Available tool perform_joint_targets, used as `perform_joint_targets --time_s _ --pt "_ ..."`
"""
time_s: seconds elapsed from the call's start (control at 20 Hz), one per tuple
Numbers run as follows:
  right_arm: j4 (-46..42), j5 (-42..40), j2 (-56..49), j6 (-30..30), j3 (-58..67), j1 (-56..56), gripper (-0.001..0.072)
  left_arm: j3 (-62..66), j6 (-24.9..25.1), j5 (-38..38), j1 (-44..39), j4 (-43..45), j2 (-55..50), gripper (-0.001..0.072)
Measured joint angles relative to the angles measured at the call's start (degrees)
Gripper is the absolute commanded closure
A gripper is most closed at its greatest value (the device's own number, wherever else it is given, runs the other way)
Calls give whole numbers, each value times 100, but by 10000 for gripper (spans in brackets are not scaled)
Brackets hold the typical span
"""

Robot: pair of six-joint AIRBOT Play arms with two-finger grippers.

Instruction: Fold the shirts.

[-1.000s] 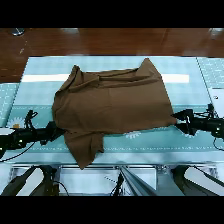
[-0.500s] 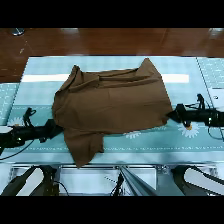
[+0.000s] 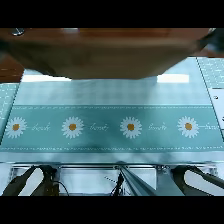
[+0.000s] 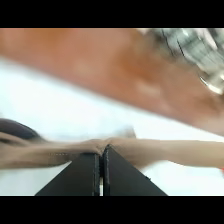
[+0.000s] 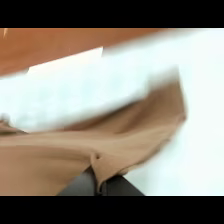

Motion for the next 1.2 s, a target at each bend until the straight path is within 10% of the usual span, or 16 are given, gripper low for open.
perform_joint_targets --time_s 0.45,0.85,1.2 --pt "-1202 859 2380 299 1268 52 685 2575 -1126 -616 -7 2758 1606 690" --pt "-1467 1779 3388 466 1211 52 685 2682 -2177 -1097 -1419 5377 2656 689" --pt "-1355 1451 3440 350 -780 52 685 1134 -2544 -1508 -1698 5845 2184 690"
